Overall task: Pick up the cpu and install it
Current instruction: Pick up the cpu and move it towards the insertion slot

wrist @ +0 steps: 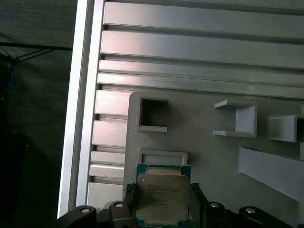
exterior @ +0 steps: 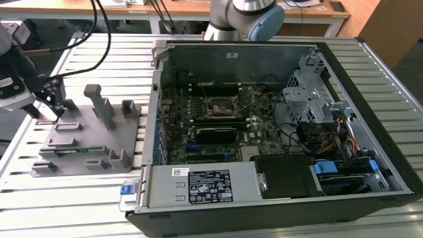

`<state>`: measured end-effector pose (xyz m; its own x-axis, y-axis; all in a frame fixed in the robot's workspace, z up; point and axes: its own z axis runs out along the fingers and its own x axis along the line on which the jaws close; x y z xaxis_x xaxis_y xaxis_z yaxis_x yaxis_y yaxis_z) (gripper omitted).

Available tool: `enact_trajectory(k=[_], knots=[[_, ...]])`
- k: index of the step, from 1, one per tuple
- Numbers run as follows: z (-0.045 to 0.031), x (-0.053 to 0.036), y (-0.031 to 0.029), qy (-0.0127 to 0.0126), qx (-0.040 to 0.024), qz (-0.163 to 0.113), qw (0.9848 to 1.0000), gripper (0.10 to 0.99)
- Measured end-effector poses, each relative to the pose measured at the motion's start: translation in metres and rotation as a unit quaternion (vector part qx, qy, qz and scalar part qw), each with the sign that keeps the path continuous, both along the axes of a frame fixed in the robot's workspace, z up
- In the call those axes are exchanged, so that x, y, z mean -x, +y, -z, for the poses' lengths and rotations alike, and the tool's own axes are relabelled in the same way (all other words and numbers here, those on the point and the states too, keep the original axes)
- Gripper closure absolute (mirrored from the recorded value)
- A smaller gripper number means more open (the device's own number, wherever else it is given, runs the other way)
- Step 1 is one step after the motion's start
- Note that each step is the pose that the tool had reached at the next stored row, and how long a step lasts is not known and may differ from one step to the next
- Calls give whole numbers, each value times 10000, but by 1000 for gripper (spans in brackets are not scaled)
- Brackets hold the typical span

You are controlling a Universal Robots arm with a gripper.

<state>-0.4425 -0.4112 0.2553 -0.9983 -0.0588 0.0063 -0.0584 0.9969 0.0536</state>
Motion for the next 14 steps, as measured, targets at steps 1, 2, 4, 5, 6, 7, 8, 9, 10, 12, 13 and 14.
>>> enact_trajectory(k=[1, 2, 4, 5, 6, 7, 8, 9, 10, 12, 13, 14], knots=[[-47, 0, 0, 1, 0, 0, 10000, 557], [-88, 0, 0, 1, 1, 0, 10000, 557], [-139, 0, 0, 1, 0, 0, 10000, 557], [-147, 0, 0, 2, 1, 0, 10000, 557], [-147, 0, 0, 0, 0, 0, 10000, 557], [-148, 0, 0, 0, 2, -1, 10000, 557], [-152, -1, 2, 1, 14, -1, 10000, 557], [-153, 0, 2, 1, 30, -1, 10000, 557], [-154, 0, 3, 1, 45, 0, 10000, 557], [-161, 0, 3, 2, 56, -1, 10000, 557], [-165, 0, 3, 1, 56, -1, 10000, 557], [-173, 0, 4, 0, 56, 0, 10000, 557]])
